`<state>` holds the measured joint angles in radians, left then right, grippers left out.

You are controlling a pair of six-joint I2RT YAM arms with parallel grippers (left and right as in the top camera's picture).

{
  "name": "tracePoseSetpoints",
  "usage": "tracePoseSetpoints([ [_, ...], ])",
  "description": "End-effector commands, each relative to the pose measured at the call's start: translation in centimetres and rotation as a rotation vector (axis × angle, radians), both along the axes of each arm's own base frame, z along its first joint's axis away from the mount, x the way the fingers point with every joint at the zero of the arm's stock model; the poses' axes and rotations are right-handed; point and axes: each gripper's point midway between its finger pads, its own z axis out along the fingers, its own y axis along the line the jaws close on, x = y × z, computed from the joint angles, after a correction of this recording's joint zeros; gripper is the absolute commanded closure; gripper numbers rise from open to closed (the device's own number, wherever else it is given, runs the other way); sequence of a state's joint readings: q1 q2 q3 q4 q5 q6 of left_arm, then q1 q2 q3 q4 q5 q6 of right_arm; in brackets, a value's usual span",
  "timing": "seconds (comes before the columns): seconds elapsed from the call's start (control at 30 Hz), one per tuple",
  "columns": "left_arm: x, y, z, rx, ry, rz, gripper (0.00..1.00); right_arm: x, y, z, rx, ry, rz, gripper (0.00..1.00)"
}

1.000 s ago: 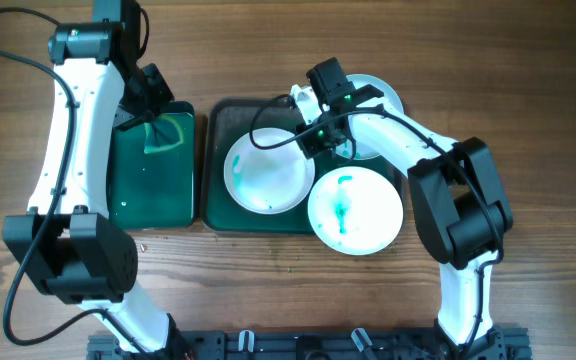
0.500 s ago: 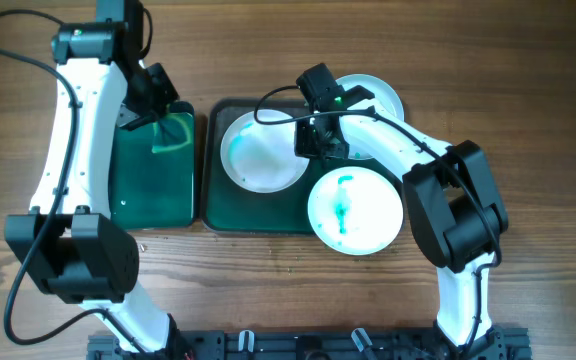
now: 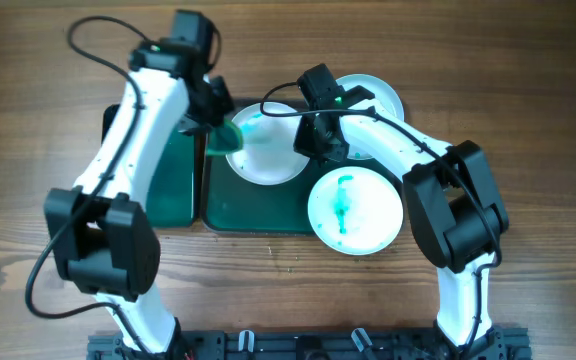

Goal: Clean dirty plates on tray and stack at the side
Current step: 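Scrub the left plate with the sponge while the right gripper holds it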

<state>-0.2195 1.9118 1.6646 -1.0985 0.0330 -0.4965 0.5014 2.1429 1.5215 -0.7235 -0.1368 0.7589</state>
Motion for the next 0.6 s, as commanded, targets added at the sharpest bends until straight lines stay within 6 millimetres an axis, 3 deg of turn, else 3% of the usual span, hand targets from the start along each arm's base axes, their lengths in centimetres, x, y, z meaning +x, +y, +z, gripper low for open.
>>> tracePoseSetpoints([
  [0.0,-0.3,-3.1,-2.9,-0.049,0.005,-0.05,0.96,-0.8,-1.8,-2.3,-0.08,0.021,0.002,0.96],
  [0.13,-0.2,-4.8,-6.1,-0.049,0.011,-0.086,0.96,-0.7,-1.8,-2.3,-0.079,0.016,0.009,0.96],
  [0.33,-0.9,-4.2,-10.0,-0.012,0.076,-0.08,0.96,-0.5,-1.7,-2.3,-0.078,0.004,0.031,0.96],
  [0.47,-1.3,-4.7,-10.2,-0.019,0.09,-0.114,0.96,-0.4,-1.6,-2.2,-0.076,0.0,0.031,0.96],
  [0.57,-2.2,-7.7,-9.8,-0.139,0.089,-0.32,0.96,-0.4,-1.6,-2.2,-0.076,-0.001,0.033,0.96],
])
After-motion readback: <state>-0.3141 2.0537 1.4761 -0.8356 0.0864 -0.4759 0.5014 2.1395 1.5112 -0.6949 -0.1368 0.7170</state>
